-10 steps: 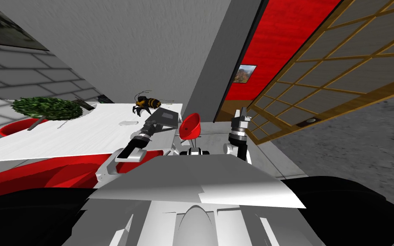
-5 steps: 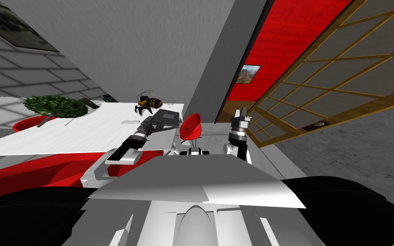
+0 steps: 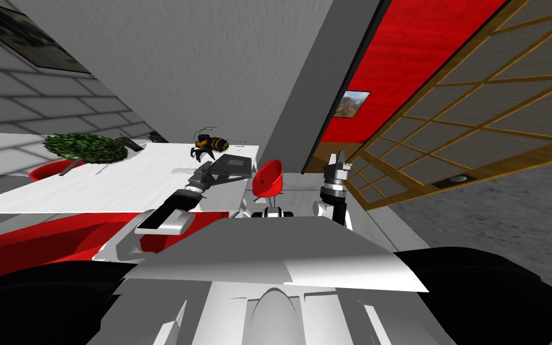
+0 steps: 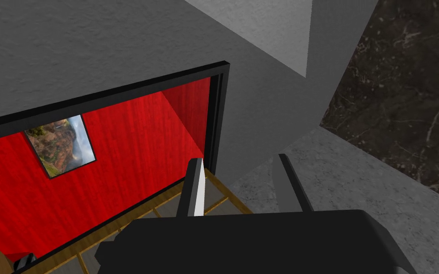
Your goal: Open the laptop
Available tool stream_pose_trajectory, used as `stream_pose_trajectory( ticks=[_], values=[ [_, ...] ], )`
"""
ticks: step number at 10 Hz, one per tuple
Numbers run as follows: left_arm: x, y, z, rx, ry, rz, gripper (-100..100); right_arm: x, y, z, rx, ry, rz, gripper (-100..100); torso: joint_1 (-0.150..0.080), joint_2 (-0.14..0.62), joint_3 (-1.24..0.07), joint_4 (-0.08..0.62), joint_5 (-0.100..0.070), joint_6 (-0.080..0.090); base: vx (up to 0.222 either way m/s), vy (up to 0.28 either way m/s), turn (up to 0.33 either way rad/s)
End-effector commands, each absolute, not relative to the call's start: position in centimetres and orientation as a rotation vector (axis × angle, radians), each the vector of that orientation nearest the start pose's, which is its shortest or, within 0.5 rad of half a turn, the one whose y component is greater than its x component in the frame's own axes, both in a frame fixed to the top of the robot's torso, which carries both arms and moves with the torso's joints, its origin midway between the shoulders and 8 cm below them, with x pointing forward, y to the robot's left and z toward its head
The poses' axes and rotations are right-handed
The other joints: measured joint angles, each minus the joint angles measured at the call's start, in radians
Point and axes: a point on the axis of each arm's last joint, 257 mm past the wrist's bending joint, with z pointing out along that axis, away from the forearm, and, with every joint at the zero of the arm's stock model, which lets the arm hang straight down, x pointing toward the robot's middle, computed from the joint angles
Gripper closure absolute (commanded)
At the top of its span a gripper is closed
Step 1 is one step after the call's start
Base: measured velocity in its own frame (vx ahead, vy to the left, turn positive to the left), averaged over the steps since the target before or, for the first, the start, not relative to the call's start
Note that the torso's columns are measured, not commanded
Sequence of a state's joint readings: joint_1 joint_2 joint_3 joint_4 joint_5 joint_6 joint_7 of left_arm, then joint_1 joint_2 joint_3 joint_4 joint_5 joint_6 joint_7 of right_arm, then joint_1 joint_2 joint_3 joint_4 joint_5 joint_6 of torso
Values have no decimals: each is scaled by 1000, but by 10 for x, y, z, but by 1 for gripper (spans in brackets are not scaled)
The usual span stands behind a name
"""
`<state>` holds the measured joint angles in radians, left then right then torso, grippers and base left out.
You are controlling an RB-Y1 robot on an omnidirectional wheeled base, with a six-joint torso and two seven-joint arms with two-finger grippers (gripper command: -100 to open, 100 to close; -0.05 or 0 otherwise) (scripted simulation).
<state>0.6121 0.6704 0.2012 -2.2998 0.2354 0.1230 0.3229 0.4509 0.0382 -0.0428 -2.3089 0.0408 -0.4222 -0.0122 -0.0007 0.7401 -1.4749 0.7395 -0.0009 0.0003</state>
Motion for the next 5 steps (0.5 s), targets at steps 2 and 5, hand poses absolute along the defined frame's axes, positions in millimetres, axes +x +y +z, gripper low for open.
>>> stream_pose_trajectory(
  ticks=[2, 5],
  values=[
    [390, 365, -104, -1063, 1327, -1118, 0, 352, -289, 39, 667, 598, 1259, 0, 0, 1, 0, 0, 0, 0, 0, 0, 0],
    [390, 365, -104, -1063, 1327, -1118, 0, 352, -289, 39, 667, 598, 1259, 0, 1, -2, -1, -2, 1, 0, 0, 0, 0]
  ],
)
